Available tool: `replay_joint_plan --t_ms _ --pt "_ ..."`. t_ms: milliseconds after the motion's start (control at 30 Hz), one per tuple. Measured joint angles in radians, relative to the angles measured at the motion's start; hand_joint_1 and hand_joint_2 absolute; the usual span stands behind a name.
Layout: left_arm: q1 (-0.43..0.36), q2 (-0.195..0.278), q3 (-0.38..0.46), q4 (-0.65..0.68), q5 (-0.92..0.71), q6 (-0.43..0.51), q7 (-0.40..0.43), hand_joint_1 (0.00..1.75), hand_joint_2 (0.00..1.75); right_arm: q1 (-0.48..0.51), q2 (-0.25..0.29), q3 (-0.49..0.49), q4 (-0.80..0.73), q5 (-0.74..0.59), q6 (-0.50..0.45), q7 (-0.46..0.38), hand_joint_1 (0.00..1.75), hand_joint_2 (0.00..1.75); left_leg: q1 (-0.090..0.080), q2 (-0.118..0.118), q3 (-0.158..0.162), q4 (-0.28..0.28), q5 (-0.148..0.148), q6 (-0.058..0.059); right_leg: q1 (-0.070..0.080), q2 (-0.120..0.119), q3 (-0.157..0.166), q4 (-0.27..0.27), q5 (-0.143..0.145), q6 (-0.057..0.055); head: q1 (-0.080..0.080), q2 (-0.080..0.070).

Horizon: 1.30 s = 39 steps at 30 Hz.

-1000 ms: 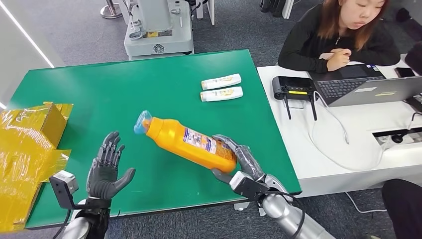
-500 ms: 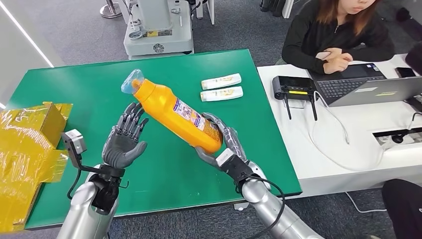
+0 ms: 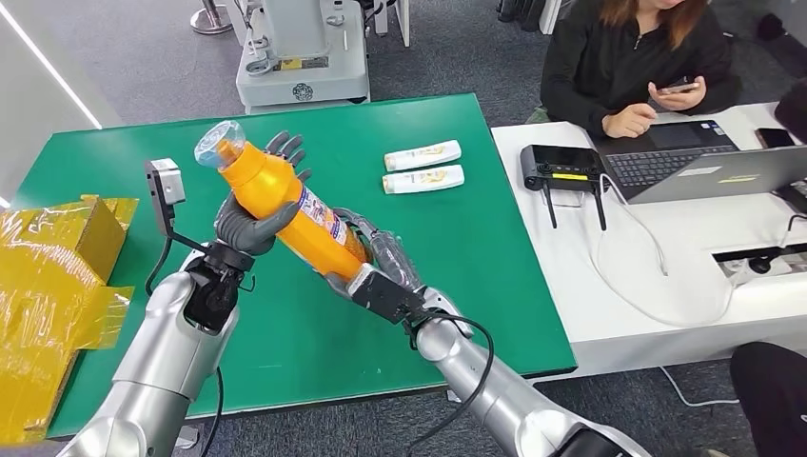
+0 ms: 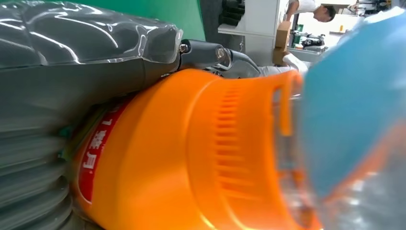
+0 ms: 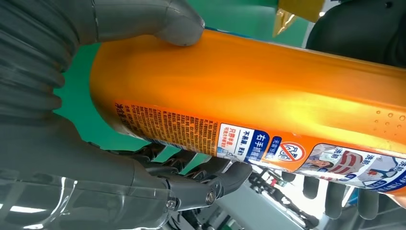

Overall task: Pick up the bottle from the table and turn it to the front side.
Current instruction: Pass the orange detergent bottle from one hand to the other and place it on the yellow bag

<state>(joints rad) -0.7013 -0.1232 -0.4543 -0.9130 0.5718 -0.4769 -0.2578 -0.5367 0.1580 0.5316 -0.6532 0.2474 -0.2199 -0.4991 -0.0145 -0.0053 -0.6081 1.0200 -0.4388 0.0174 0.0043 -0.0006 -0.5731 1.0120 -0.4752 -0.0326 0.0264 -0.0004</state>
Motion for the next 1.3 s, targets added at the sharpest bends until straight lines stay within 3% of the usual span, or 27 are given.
replay_joint_plan --t_ms 33,167,733,767,867,900,1000,1100,1300 --pt "-0.009 0.000 0.000 0.023 0.013 -0.009 0.004 0.00 1.75 -0.002 0.002 0.001 0.012 0.000 0.000 -0.001 1.75 1.75 0.000 0.000 0.000 0.000 0.000 0.000 0.000 0.000 0.000 0.000 0.000 0.000 0.000 0.000" --pt "-0.031 0.000 0.000 0.104 0.043 -0.041 0.008 1.70 1.75 -0.004 0.004 0.004 0.055 0.005 -0.003 -0.004 1.75 1.75 0.000 0.000 -0.001 0.000 0.000 0.000 0.000 0.000 -0.001 0.000 0.000 0.000 0.000 0.000" --pt "-0.038 0.000 -0.018 0.175 -0.014 -0.075 -0.001 1.75 1.75 0.007 0.004 0.008 0.102 0.025 -0.042 -0.005 1.75 1.75 0.000 0.000 -0.001 0.001 0.000 0.000 0.000 0.000 -0.001 0.000 0.000 0.000 0.000 0.000" --pt "-0.038 0.000 -0.019 0.175 -0.017 -0.073 -0.004 1.75 1.75 0.007 0.004 0.008 0.102 0.027 -0.042 -0.006 1.48 1.75 0.000 0.000 -0.001 0.001 0.000 0.000 0.000 0.000 -0.001 0.000 0.000 0.000 0.000 0.000" --pt "-0.037 0.000 -0.023 0.175 -0.036 -0.061 -0.020 1.75 1.75 0.007 0.004 0.008 0.103 0.032 -0.041 -0.007 0.17 1.75 0.000 0.000 -0.001 0.001 0.000 0.000 0.000 0.000 -0.001 0.000 0.000 0.000 0.000 0.000" --pt "-0.037 0.000 -0.025 0.174 -0.055 -0.049 -0.031 1.75 1.75 0.007 0.004 0.008 0.104 0.033 -0.038 -0.007 0.00 1.75 0.000 0.000 -0.001 0.001 0.000 0.000 0.000 0.000 -0.001 0.000 0.000 0.000 0.000 0.000" --pt "-0.036 0.001 -0.040 0.173 -0.175 0.030 -0.096 1.75 1.75 0.008 0.004 0.010 0.104 0.034 -0.026 -0.010 0.00 1.75 0.000 0.000 -0.002 0.001 0.000 0.000 0.000 0.000 -0.001 0.000 0.000 0.000 0.000 0.000" --pt "-0.042 0.014 -0.054 0.169 -0.363 0.179 -0.200 1.75 1.75 0.009 0.004 0.013 0.104 0.034 -0.017 -0.021 0.00 1.75 0.000 0.000 -0.002 0.001 0.000 0.000 0.000 0.001 -0.001 0.000 0.000 0.000 0.000 0.000" --pt "-0.077 0.079 -0.065 0.169 -0.698 0.467 -0.323 1.75 1.75 0.034 0.000 0.017 0.088 0.024 0.000 -0.054 0.00 1.75 0.001 0.001 -0.002 0.001 0.000 0.000 0.001 0.001 -0.002 0.000 0.000 0.000 0.000 0.000"
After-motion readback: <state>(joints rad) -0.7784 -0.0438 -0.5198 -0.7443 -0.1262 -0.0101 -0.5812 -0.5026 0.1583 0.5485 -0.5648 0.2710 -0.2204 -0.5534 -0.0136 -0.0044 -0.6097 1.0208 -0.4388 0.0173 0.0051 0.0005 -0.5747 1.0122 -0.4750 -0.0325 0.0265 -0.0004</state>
